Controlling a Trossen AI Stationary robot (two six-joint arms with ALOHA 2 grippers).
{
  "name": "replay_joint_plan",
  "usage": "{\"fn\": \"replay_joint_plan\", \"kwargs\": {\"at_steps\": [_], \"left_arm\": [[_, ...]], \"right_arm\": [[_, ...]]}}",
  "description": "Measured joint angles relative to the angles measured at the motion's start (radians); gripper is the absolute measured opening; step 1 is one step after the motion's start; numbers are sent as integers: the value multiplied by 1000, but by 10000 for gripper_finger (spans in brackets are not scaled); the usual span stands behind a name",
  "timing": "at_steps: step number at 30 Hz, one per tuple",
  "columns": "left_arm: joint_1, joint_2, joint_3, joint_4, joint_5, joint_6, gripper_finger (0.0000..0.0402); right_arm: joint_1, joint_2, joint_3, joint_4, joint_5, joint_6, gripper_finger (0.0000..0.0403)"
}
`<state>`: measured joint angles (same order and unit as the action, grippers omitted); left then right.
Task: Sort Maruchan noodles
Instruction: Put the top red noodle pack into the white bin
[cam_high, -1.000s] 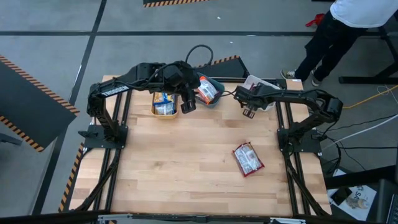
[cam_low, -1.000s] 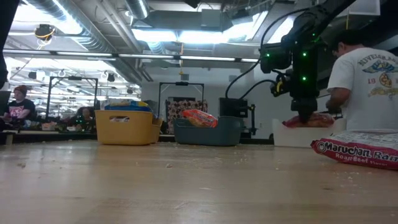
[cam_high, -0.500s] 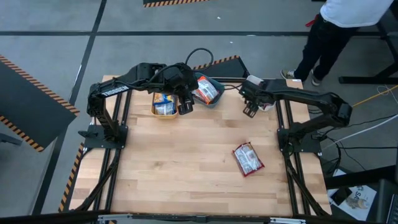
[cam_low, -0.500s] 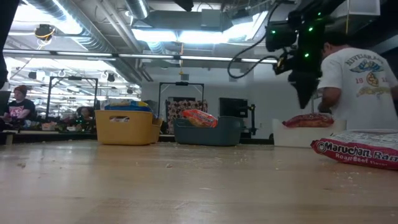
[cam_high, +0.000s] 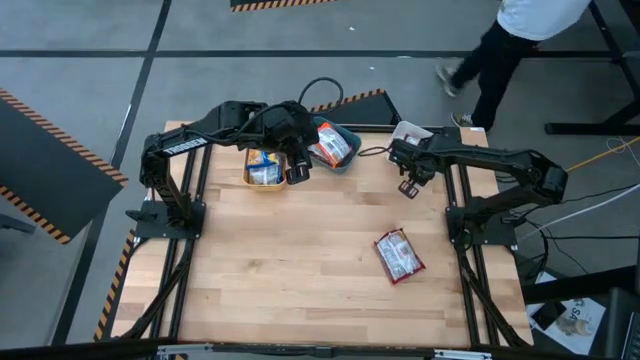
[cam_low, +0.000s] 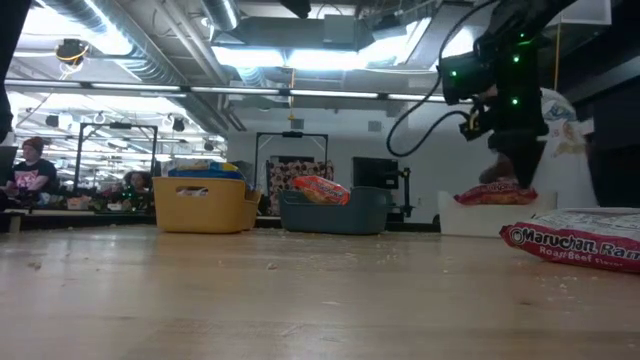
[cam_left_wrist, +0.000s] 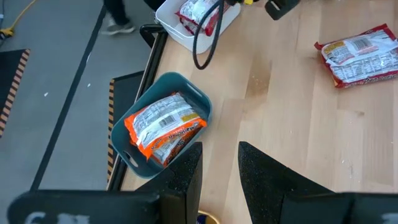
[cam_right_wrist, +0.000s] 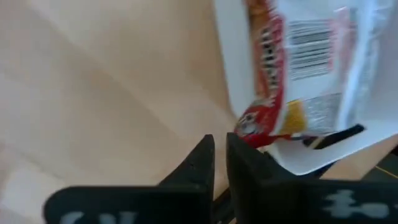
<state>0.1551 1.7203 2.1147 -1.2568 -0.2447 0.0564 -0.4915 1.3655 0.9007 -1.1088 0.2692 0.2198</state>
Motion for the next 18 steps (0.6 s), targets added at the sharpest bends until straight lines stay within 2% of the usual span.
{"fn": "replay_joint_plan", "kwargs": {"at_steps": [3,8,11,13,16,18], "left_arm": [[6,0,0,0,-1,0,96],[11,0,0,0,-1,3,96],[11,0,0,0,-1,9,96],[11,0,0,0,-1,10,96],[11,0,0,0,-1,26,96],[11,0,0,0,-1,27,96]], "right_arm": [[0,-3,13,5,71,16,28],[-8,1,15,6,203,13,3],[-7,4,15,-2,298,21,7],[-6,0,19,7,254,7,9],[-5,-22,35,52,25,-34,3],[-4,-24,34,28,-28,-37,2]]}}
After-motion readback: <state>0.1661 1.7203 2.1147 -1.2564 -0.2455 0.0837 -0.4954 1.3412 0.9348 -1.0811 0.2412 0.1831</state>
